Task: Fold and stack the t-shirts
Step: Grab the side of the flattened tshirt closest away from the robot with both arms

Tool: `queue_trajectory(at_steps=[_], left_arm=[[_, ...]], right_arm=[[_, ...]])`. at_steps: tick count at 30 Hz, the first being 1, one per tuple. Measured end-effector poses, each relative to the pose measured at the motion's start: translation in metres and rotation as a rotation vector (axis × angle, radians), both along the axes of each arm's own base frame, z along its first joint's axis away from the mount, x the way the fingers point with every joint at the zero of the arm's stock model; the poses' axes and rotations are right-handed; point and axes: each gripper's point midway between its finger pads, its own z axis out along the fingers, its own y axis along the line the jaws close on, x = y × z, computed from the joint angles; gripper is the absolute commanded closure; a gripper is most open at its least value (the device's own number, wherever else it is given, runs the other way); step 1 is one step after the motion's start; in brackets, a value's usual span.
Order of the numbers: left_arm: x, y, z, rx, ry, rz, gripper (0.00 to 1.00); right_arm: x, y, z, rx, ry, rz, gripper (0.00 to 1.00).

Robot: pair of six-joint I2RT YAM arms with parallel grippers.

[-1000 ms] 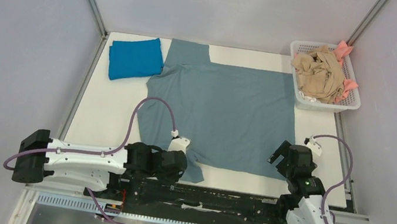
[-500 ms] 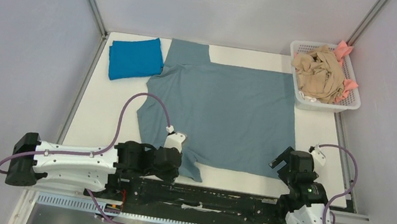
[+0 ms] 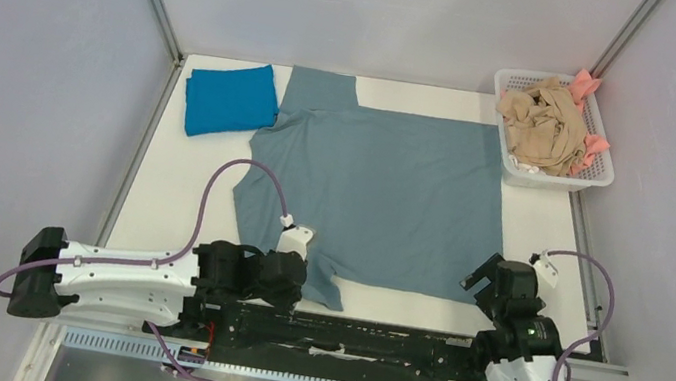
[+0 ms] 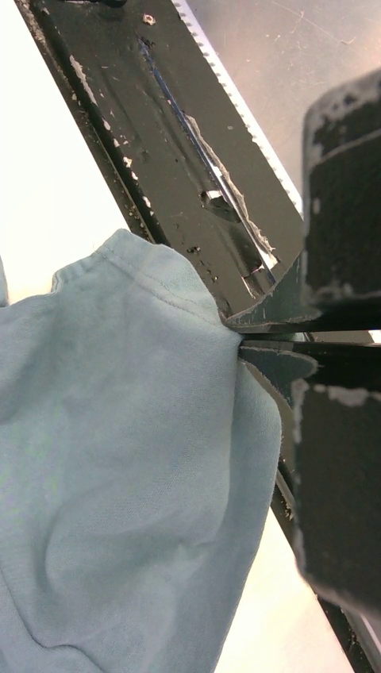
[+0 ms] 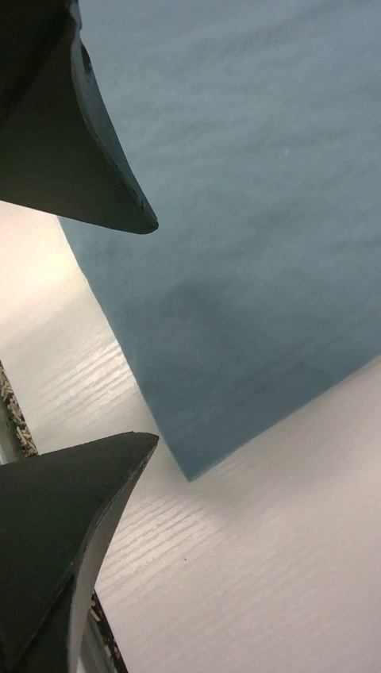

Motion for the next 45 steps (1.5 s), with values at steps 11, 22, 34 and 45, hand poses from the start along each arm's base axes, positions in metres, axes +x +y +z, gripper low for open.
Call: queue_trajectory(at_steps=[11, 22, 34, 45], left_arm=[[0.003, 0.005, -0.001, -0.003, -0.009, 0.014, 0.98], [0.008, 0.008, 0.002, -0.008, -0.025, 0.038, 0.98], [0.021, 0.015, 0.004, 0.005, -0.043, 0.095, 0.98], [0.042, 0.019, 0.008, -0.002, -0.065, 0.133, 0.98]], right_arm=[[0.010, 0.000, -0.020, 0.107, -0.159, -0.140, 0.39], [0.014, 0.005, -0.023, 0.136, -0.154, -0.139, 0.90], [0.013, 0.005, -0.030, 0.090, -0.095, -0.088, 0.83], [0.000, -0.007, -0.006, -0.035, 0.136, -0.053, 0.51]])
